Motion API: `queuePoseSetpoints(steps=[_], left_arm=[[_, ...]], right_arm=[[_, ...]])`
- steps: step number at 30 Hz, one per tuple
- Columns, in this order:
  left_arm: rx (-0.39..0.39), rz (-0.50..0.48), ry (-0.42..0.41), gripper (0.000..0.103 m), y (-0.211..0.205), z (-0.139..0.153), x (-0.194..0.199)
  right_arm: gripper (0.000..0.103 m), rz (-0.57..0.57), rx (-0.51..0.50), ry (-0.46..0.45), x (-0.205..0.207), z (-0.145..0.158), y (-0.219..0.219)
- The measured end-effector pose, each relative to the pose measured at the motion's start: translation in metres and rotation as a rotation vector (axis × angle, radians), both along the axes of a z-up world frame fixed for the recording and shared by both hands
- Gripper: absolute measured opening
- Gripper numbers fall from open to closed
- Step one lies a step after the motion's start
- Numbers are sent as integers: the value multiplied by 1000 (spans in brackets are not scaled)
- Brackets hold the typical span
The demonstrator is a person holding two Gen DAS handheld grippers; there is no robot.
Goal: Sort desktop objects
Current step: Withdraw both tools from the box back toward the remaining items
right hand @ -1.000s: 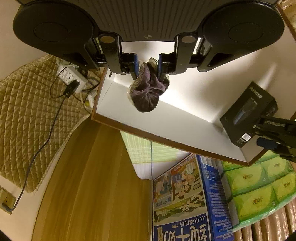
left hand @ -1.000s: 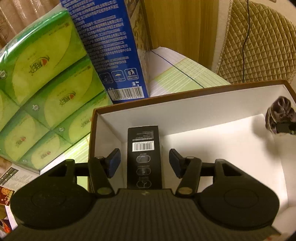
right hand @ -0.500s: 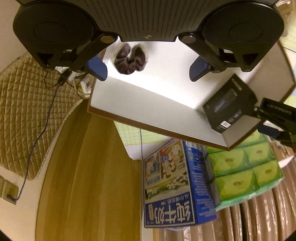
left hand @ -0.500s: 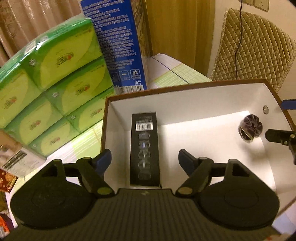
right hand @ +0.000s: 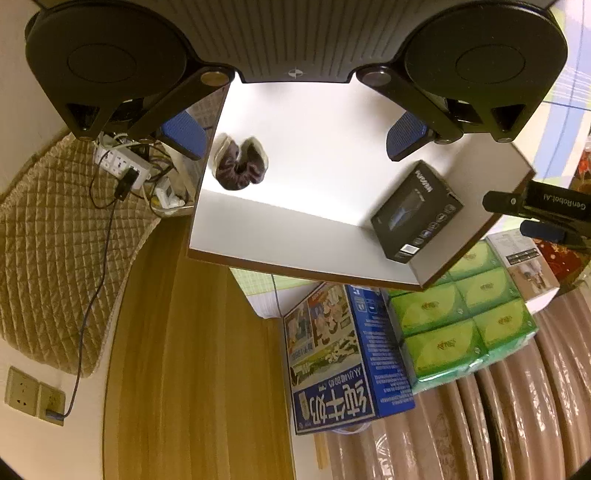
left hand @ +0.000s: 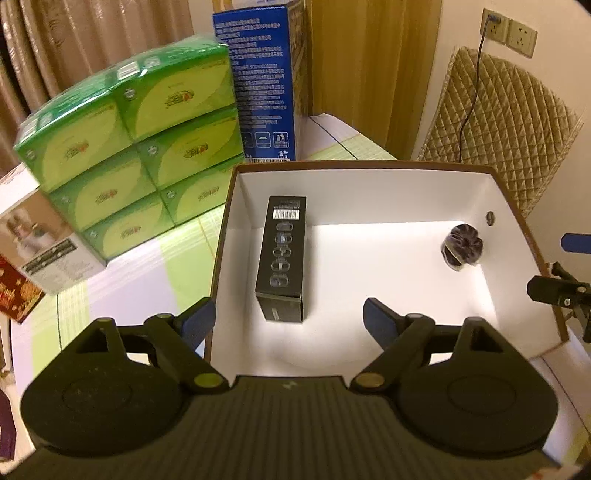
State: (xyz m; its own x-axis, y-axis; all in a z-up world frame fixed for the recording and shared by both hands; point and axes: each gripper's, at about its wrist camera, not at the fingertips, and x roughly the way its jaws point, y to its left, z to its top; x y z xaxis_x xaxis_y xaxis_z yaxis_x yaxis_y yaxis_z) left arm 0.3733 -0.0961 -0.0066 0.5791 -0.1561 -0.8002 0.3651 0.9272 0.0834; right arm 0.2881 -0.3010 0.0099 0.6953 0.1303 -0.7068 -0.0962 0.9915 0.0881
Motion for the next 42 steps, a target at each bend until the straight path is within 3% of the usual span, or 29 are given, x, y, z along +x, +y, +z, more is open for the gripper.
queuePoseSetpoints(steps=[19, 42], left_arm=[[-40, 42, -38, 85, 40, 29, -106], [-44, 59, 4, 87, 80, 17, -198]], right_arm=[[101, -5, 18, -31, -84, 31, 33], [101, -2, 46, 11, -169, 23, 69]])
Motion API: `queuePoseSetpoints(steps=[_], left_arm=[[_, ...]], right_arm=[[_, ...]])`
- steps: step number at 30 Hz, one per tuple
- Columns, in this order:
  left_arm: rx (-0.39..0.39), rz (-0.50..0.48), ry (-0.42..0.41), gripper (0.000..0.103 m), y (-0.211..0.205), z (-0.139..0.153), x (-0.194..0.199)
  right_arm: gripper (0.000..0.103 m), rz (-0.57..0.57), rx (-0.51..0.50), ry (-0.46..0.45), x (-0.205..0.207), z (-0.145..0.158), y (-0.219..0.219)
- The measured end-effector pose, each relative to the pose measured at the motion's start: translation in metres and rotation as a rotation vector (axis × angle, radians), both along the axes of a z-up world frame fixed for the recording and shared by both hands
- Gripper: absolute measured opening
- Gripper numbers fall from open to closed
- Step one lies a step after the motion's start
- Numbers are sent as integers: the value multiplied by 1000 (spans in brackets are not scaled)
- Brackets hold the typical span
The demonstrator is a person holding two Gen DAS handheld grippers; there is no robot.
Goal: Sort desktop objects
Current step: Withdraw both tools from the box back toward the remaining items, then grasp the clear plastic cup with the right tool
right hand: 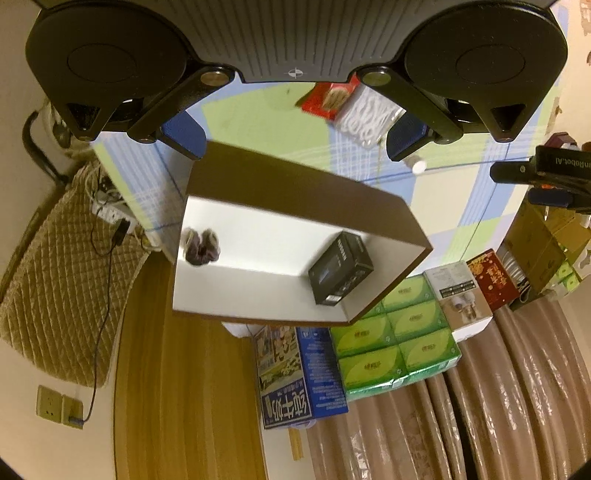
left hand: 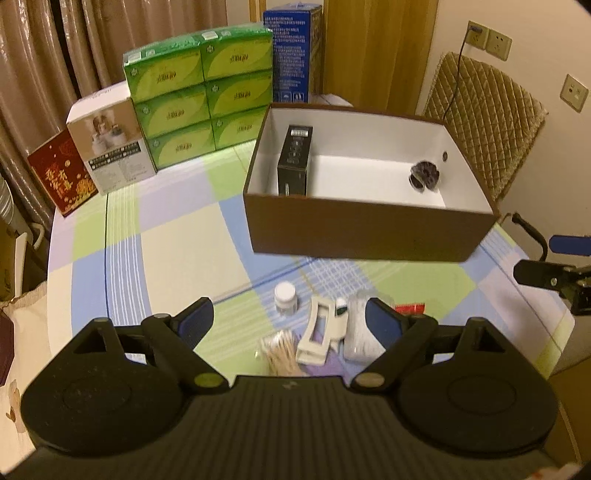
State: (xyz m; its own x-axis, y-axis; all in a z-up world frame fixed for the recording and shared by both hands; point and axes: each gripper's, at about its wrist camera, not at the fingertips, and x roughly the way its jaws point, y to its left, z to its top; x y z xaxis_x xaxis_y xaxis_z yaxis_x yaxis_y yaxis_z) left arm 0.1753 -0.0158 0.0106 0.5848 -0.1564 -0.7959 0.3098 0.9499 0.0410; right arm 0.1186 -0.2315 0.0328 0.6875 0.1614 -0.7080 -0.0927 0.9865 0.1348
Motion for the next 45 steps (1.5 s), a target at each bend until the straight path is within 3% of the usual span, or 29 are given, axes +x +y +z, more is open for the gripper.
queuePoseSetpoints(steps=[17, 34, 45], left_arm=[[34, 30, 124, 87, 35, -42, -35], [51, 10, 194, 87, 43, -72, -48], [67, 5, 206, 87, 44, -82, -50]], right_arm=[[101, 20, 28, 112, -33, -32, 35], [101, -7, 44, 222, -42, -72, 54], [101, 3, 42, 247, -47, -87, 65]])
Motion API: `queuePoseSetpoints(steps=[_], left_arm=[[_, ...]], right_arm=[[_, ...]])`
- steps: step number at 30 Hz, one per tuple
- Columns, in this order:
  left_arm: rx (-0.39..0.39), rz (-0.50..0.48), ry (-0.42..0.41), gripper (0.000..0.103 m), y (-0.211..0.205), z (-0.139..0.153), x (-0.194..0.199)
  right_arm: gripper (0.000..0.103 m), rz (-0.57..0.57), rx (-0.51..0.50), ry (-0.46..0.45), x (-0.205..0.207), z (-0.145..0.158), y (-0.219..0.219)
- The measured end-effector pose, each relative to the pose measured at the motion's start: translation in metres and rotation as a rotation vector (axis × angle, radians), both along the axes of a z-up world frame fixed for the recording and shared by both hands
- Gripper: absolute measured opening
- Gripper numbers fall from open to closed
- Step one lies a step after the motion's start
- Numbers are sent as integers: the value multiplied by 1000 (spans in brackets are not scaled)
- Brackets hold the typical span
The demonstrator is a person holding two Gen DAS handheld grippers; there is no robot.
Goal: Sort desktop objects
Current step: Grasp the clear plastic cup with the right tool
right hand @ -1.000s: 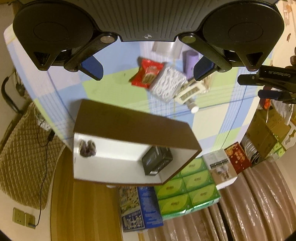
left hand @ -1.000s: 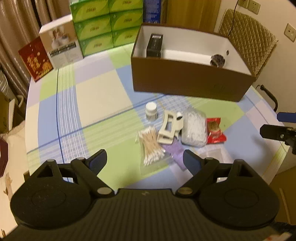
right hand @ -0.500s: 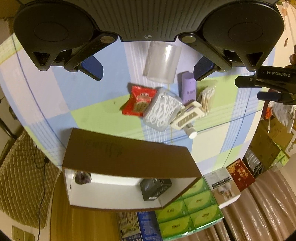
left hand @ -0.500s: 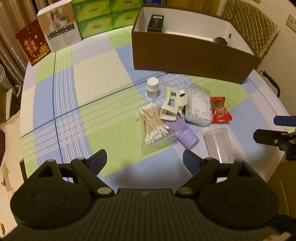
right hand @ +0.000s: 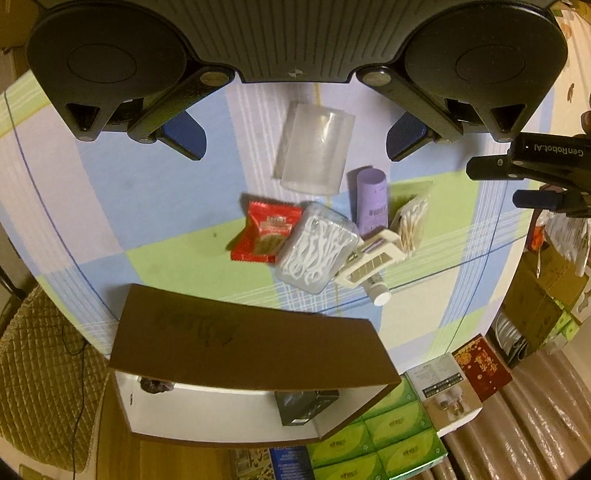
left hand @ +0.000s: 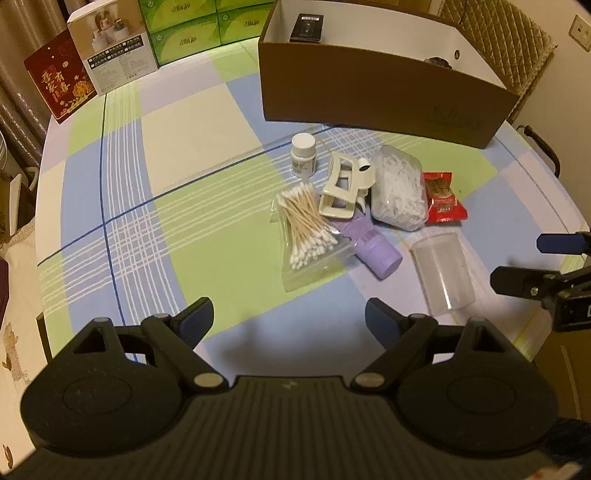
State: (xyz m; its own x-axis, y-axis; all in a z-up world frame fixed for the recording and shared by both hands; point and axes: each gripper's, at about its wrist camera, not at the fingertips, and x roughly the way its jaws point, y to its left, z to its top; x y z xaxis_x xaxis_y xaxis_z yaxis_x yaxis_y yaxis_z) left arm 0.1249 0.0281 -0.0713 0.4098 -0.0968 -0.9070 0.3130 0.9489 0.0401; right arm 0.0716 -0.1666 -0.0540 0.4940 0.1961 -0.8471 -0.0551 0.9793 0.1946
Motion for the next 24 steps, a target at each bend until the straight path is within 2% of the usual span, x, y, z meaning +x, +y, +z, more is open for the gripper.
queuePoseSetpoints(steps=[9, 16, 24], left_arm=[[22, 2, -6, 87, 3, -8, -1], [25, 18, -15, 87, 7, -14, 9], [28, 7, -20, 87, 1, -20, 20]], right_arm=[[100, 30, -63, 17, 2, -33, 11], [85, 44, -42, 2, 10, -49, 17], [80, 69, -38, 18, 25, -65, 27]])
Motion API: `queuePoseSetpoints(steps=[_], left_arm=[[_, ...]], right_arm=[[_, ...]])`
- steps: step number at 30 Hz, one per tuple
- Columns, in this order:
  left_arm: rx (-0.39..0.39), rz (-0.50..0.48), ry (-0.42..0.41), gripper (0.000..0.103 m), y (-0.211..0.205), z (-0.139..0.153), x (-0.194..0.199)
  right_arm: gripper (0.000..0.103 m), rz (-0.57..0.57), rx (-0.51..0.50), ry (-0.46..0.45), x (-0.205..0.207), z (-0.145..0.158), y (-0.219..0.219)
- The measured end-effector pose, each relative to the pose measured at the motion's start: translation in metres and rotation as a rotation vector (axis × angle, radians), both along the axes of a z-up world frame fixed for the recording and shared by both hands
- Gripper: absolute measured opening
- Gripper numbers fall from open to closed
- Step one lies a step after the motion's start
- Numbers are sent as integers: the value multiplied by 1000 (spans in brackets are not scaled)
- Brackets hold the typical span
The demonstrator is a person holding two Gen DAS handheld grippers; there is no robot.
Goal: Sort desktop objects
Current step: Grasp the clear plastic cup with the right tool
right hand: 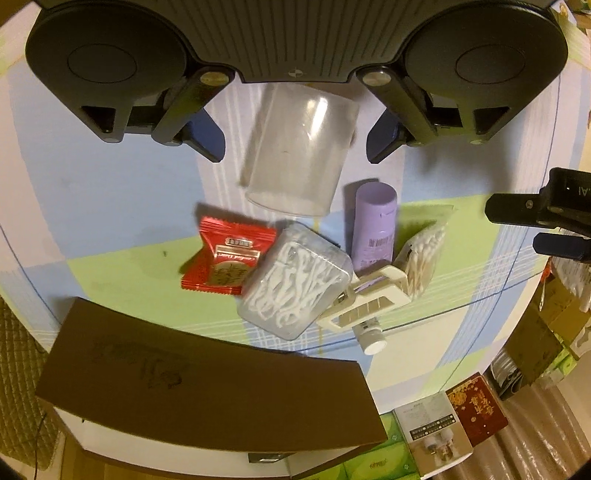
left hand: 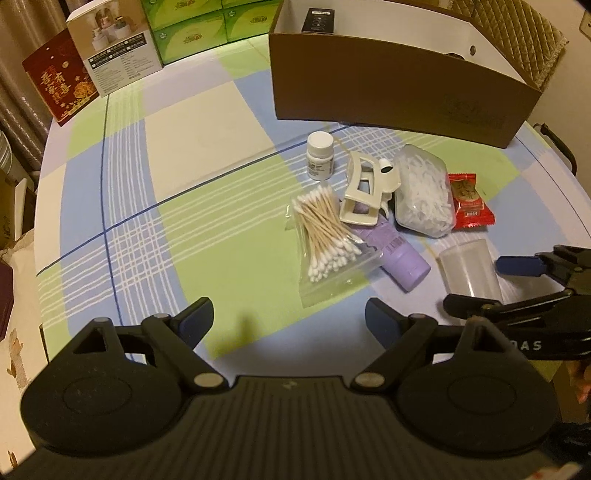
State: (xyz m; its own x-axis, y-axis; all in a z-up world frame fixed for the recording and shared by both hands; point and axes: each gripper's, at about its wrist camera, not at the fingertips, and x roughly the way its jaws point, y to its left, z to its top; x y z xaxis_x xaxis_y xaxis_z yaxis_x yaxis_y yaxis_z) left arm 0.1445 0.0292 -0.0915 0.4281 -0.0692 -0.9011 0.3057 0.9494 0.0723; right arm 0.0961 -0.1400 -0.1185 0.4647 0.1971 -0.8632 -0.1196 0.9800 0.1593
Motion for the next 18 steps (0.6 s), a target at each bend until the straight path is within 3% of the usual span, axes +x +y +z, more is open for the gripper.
queuePoseSetpoints(steps=[6, 16, 18], left_arm=[[-7, -19, 3, 87, -7, -5, 8], [-88, -24, 13, 86, -16, -12, 36], [-75, -29, 10, 83, -20, -16, 43]], right_arm=[[53, 2, -43, -18, 6, -1, -6], [51, -69, -57, 0, 8, 3, -46], [51, -94, -60, 4, 9, 4, -57]])
